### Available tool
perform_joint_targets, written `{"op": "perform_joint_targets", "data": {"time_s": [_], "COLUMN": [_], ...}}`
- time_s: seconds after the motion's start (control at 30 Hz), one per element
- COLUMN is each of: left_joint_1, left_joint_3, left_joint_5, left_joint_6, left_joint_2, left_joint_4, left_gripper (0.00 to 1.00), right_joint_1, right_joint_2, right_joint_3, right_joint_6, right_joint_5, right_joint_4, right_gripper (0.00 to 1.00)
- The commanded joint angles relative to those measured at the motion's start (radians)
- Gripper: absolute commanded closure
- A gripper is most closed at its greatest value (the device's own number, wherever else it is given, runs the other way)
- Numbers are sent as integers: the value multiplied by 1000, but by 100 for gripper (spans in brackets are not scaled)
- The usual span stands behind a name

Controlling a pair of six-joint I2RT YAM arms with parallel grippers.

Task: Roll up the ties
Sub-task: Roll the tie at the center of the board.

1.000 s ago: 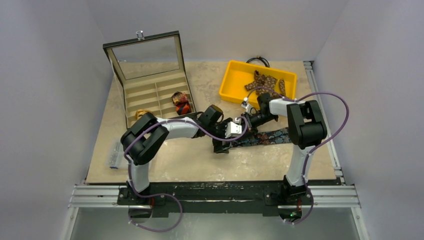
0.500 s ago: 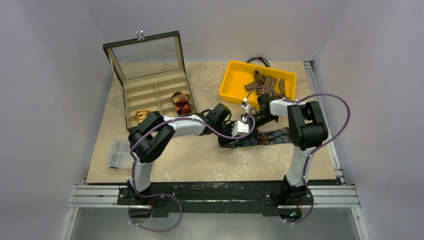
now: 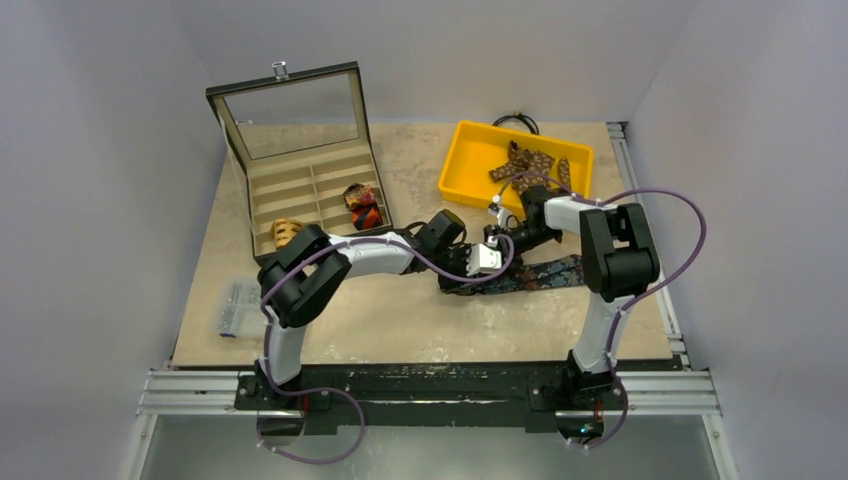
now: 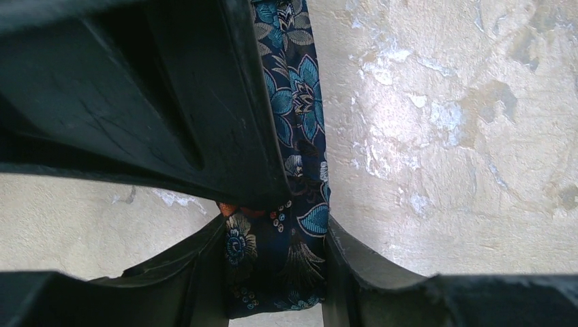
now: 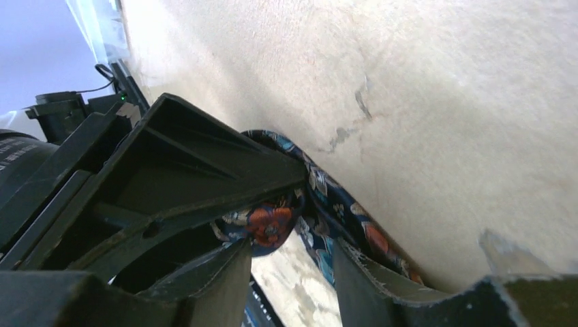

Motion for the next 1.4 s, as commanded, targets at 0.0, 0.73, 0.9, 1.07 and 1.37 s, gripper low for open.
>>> {"op": "perform_joint_targets", "data": {"time_s": [0.0, 0.73, 0.9, 1.07, 1.37], "left_joint_1": [-27, -63, 0, 11, 20], "left_joint_3": [-28, -82, -107, -142, -193], "left_joint_5": [-116, -154, -46, 85, 93], "left_joint_6": [-33, -56, -160, -219, -303], "left_joint_2": [43, 7, -92, -129, -94], "left_joint_4": [-81, -34, 87, 196, 315], "left_gripper": [63, 37, 20, 18, 30], "right_joint_1": [-30, 3, 1, -1, 17], "right_joint_2": [-91, -9, 14, 53, 110], "right_joint_3": [19, -97, -107, -75, -85], "right_joint_6": [19, 40, 21, 4, 5], "right_joint_5": [-8, 38, 99, 154, -9], "right_joint_4": [-79, 91, 83, 38, 147], "right_gripper": [49, 100, 100, 100, 100]}}
